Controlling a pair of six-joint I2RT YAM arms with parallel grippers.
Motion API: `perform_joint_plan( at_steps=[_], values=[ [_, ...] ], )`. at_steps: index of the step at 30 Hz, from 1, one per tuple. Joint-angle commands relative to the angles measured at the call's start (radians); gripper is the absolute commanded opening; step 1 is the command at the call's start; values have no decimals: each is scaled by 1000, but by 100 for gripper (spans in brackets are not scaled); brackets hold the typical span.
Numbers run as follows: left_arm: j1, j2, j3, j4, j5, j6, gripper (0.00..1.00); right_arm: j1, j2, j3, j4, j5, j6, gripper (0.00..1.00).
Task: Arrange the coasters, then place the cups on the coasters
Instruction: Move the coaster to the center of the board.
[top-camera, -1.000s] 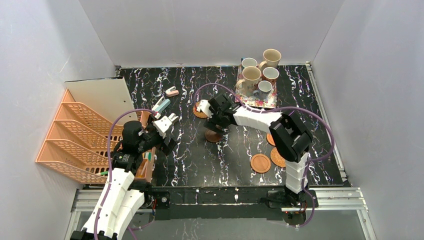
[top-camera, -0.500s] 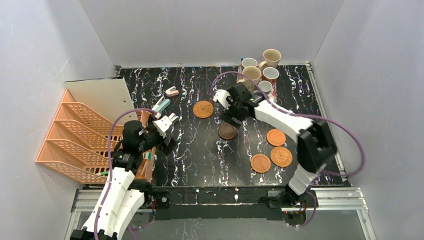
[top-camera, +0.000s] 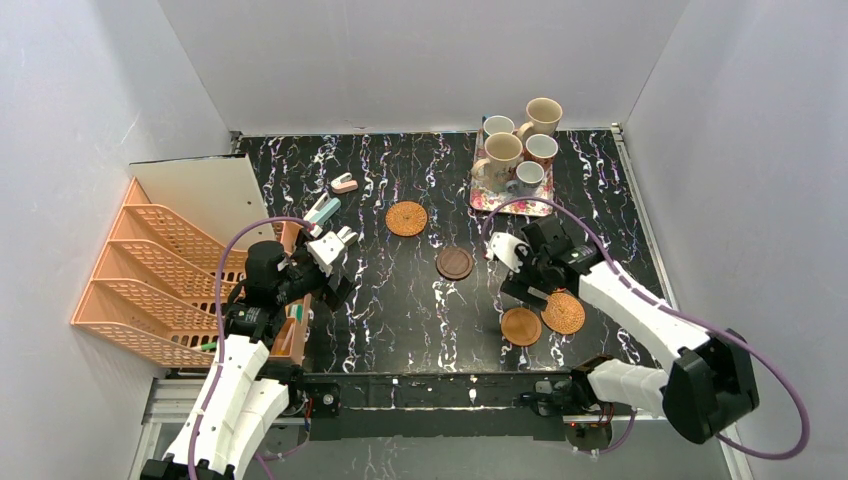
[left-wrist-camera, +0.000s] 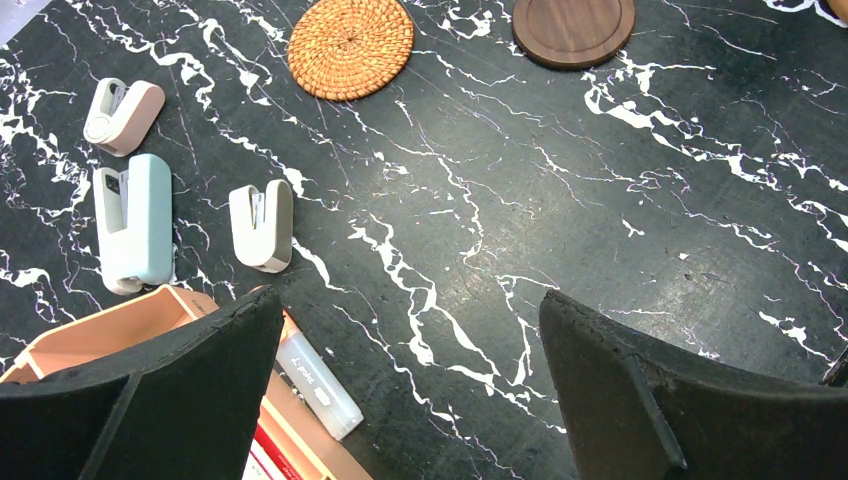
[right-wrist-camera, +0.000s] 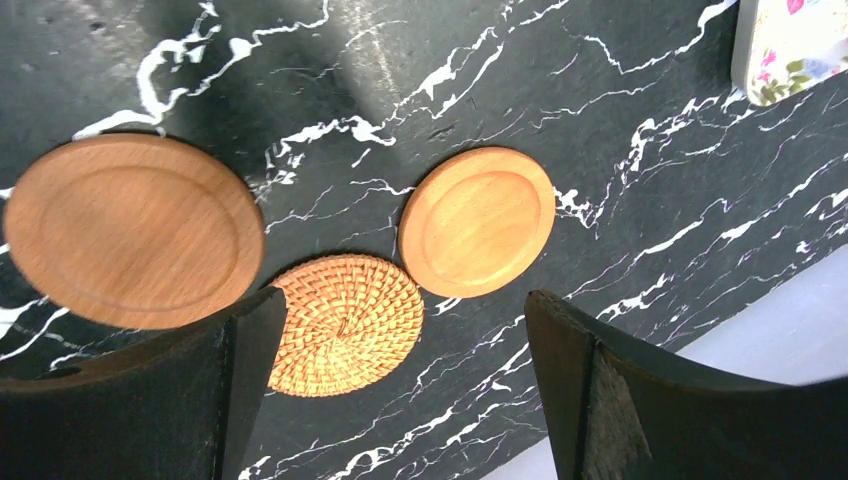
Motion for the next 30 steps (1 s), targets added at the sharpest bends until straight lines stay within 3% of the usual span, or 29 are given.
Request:
perform_joint_plan(
  at_steps=[1, 10, 20, 30],
  values=[
    [3, 1, 19, -10, 22, 1, 98, -2, -79, 4, -15, -80, -36, 98],
    [3, 5, 16, -8, 21, 4, 98, 1, 48, -104, 58, -127, -26, 98],
    [3, 11, 18, -7, 21, 6, 98, 19, 45, -100, 13, -279, -37, 98],
    [4, 13, 18, -7, 20, 6, 98, 68, 119, -153, 181, -193, 3, 98]
  ],
)
